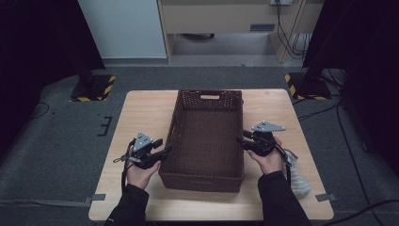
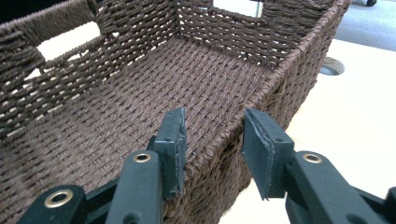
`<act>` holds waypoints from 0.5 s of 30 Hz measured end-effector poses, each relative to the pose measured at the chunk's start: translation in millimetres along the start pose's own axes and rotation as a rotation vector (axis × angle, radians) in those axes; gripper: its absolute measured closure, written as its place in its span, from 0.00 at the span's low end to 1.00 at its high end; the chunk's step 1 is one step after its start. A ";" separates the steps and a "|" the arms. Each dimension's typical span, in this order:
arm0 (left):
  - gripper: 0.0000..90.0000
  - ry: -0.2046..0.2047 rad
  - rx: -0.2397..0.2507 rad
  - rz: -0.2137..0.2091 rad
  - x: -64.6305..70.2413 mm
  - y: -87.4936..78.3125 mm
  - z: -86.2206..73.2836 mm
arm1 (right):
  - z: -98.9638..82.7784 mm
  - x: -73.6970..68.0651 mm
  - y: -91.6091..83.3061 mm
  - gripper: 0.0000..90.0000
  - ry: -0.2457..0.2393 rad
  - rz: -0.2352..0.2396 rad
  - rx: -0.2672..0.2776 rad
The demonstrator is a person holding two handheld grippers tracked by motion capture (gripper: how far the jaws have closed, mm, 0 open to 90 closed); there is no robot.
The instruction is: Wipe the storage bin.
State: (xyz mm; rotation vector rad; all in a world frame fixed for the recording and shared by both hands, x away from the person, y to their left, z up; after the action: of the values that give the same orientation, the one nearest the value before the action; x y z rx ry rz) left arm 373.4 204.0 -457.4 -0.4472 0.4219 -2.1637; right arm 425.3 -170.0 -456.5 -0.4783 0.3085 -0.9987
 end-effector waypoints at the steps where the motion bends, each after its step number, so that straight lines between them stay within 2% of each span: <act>1: 0.57 -0.004 0.001 -0.001 0.9 -2.5 -0.3 | -0.9 0.0 -0.2 0.67 0.007 0.002 0.008; 6: 0.59 -0.018 -0.018 -0.003 6.4 -13.5 -9.2 | -1.6 -1.6 -1.3 0.68 -0.006 -0.010 0.010; 9: 0.63 -0.019 -0.035 -0.023 9.8 -14.7 -14.9 | -2.4 -3.9 -3.0 0.69 -0.012 -0.020 0.012; 15: 0.73 -0.023 -0.032 -0.026 9.7 -15.6 -15.6 | -2.0 -8.1 -7.3 0.67 -0.025 -0.023 -0.004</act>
State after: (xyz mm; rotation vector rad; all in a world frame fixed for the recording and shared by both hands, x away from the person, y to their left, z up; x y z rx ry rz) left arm 350.1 207.2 -462.6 -0.4974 0.4403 -2.1770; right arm 415.0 -166.8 -454.2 -0.4987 0.2834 -1.0144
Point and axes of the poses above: each handheld gripper's, and its own axes: y roughly forward along the jaws, z roughly out of its top, x roughly to its right, the point moved 2 cm from there along y, roughly forward along the jaws, and after that the axes turned 5 degrees about -z, right-handed, at the moved point
